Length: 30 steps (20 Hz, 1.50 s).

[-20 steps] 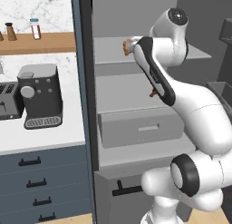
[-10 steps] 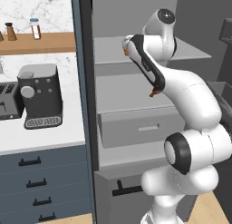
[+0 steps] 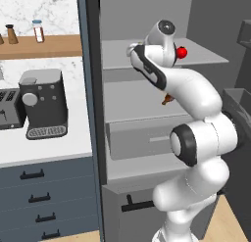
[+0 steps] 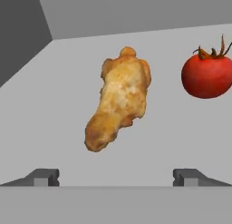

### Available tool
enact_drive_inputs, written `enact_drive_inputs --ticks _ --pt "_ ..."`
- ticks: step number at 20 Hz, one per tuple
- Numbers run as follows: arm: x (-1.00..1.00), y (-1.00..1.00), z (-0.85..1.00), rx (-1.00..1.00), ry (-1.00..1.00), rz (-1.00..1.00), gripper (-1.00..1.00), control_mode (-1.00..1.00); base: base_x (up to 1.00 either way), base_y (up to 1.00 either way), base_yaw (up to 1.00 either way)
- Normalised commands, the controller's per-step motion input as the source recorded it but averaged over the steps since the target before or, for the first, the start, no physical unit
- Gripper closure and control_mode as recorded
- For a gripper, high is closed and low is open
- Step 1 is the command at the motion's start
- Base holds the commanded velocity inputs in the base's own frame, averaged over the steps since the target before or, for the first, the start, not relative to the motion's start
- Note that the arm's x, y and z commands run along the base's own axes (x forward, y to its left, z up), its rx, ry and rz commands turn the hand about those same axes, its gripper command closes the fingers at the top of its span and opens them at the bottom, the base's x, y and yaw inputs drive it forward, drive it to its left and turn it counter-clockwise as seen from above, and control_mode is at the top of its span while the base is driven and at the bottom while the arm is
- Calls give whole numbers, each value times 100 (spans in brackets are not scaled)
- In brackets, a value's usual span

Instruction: Place one tomato and one chicken drumstick in each tupperware on the nearby counter, to pack two identical lunches.

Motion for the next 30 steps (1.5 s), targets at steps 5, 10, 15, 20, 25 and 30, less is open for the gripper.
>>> enact_drive_inputs --ticks 5,10,15,20,25,30 --pt "70 9 -14 0 0 -4 -100 -100 0 0 0" --pt "68 1 -7 0 0 -4 -100 -100 0 0 0" --pt "60 0 -7 0 0 -4 -100 -100 0 0 0" --pt "17 0 -13 0 -2 -1 100 -100 0 0 0" --pt "0 0 -23 0 -17 2 100 -100 0 0 0" --pt "-42 0 -18 -1 -16 1 100 -100 0 0 0"
